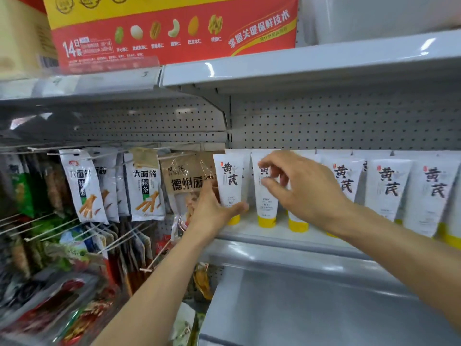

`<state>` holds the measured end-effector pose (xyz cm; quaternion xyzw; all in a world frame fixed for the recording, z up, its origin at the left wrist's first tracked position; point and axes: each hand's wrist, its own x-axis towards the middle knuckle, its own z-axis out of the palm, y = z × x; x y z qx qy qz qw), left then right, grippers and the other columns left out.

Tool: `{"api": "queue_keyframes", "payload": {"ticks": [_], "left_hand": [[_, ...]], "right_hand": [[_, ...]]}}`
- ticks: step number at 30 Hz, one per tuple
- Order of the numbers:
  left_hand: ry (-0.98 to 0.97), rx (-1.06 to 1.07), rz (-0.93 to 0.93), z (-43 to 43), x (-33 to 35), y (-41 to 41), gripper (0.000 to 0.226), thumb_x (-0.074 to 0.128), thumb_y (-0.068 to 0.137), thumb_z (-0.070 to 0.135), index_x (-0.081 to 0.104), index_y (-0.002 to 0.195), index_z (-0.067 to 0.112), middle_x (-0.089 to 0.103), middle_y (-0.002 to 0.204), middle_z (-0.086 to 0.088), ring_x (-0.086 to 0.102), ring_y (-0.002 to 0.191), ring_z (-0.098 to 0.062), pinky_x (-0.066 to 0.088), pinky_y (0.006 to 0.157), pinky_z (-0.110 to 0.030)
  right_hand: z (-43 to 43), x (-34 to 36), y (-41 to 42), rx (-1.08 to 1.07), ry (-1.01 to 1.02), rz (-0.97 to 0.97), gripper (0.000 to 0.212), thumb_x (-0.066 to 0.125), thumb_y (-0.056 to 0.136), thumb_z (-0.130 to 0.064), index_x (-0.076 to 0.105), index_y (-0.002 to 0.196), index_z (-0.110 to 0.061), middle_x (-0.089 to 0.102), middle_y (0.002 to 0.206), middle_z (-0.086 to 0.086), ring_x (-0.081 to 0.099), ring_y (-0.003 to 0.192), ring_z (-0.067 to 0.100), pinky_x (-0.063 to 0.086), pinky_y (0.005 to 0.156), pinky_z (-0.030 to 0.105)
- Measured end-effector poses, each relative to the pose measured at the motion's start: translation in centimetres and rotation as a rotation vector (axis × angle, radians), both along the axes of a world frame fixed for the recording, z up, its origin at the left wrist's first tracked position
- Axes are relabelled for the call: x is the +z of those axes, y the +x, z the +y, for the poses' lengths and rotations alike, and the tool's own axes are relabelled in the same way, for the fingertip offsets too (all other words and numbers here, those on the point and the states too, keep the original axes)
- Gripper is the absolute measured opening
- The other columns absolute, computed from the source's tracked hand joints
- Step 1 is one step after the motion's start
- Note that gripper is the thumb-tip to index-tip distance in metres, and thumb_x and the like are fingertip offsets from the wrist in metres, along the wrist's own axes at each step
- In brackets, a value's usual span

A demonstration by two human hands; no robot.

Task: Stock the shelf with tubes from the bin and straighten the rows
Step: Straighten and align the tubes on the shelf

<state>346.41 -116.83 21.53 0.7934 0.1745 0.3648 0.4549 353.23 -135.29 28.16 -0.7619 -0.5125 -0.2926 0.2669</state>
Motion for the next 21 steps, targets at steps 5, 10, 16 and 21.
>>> {"api": "queue_keyframes", "payload": {"ticks": [5,10,16,21], "left_hand": [[0.024,0.053,0.042,-0.6,-0.3,0.2,0.072,0.088,0.065,0.031,0.035,0.114,0.033,0.061,0.107,0.014,0.061,0.093,-0.004,0.049,0.074,-0.021],[0.133,0.048,0.118,-0.5,-0.6,-0.2,0.069,0.086,0.065,0.032,0.038,0.115,0.032,0.058,0.107,0.014,0.059,0.097,-0.008,0.047,0.08,-0.028],[0.112,-0.077,0.21,1.0,-0.1,-0.6,0.071,0.087,0.066,0.025,0.04,0.118,0.029,0.06,0.106,0.014,0.061,0.093,-0.004,0.06,0.079,-0.035],[0.086,-0.09,0.211,1.9,-0.4,-0.6,0.069,0.087,0.066,0.018,0.046,0.12,0.026,0.067,0.112,0.005,0.066,0.098,-0.013,0.06,0.08,-0.037]], "right_hand": [[-0.7,-5.1,-0.8,-0.051,-0.063,0.181,0.019,0.056,0.092,-0.036,0.056,0.111,-0.031,0.059,0.099,-0.013,0.057,0.091,0.01,0.049,0.075,0.033],[-0.8,-8.7,-1.5,-0.179,-0.181,0.21,0.033,0.053,0.092,-0.038,0.054,0.124,-0.033,0.058,0.114,-0.004,0.052,0.109,0.019,0.046,0.086,0.034],[0.5,-9.2,-2.0,-0.228,-0.225,0.219,0.05,0.05,0.093,-0.046,0.043,0.141,-0.034,0.051,0.132,0.002,0.047,0.119,0.025,0.038,0.099,0.035],[1.9,-9.2,-2.6,-0.354,-0.253,0.232,0.057,0.044,0.093,-0.053,0.031,0.146,-0.038,0.047,0.132,0.003,0.044,0.121,0.026,0.036,0.099,0.036]]}}
